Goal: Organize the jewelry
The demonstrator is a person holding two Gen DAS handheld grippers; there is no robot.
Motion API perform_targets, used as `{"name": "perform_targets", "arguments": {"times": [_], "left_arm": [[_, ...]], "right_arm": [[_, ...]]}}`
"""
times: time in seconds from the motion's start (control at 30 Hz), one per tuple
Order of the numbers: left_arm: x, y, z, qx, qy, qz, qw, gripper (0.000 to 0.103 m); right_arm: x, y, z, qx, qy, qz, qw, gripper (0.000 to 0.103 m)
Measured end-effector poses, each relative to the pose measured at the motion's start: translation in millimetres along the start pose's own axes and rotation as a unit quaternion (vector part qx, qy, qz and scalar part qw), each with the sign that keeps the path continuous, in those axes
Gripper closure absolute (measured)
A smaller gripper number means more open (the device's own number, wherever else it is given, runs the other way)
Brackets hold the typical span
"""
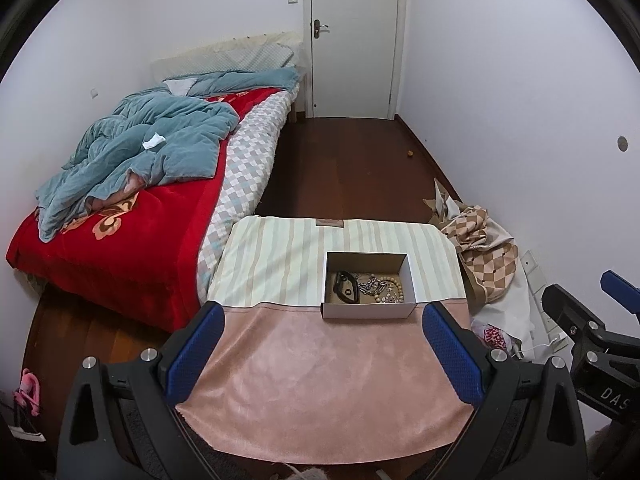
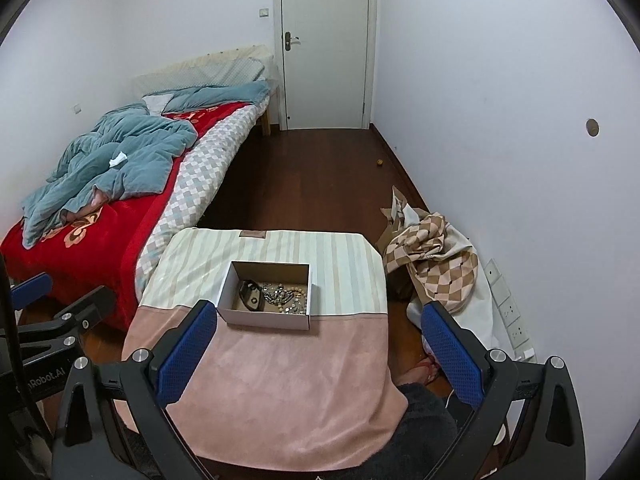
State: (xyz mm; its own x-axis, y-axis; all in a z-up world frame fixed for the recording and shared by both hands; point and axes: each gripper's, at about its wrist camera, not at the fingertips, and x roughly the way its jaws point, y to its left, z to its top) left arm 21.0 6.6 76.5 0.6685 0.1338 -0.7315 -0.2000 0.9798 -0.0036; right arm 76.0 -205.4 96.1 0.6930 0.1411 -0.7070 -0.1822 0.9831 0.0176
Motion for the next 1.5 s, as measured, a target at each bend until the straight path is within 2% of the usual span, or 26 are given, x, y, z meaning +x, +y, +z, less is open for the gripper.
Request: {"name": "perform_targets", "arguments": {"times": [0.2,0.37,0.6,0.9,1.2,1.5], "left_arm": [[4,0,3,-0.008,0.004,0.005,0.9999,0.002],[22,-1,8,-0.007,0.010,-0.001,0.9999,0.002],[58,-2,14,-0.008,0.032,0.018,0.9993,0.000],[95,-2,19,-0.007,0.060,0.032,0.9977,0.000],[107,-4,20,-0.005,0.070,0.033,0.9970,0.000],[109,-4,19,-0.010,0.072,0.032,0.9968,0.000]], "right_arm": [[5,1,4,0.000,0.000,-0.005,1.000,0.000],[18,3,9,-0.001,0.002,-0.017,1.000,0.000],[53,4,17,-0.002,0.014,-0.036,0.999,0.000],[102,4,20,0.001,0.048,-0.036,0.998,0.000],[128,3,17,0.005,0.072,-0.035,0.997,0.000],[131,4,15,0.003,0.081,-0.034,0.996,0.000]]}}
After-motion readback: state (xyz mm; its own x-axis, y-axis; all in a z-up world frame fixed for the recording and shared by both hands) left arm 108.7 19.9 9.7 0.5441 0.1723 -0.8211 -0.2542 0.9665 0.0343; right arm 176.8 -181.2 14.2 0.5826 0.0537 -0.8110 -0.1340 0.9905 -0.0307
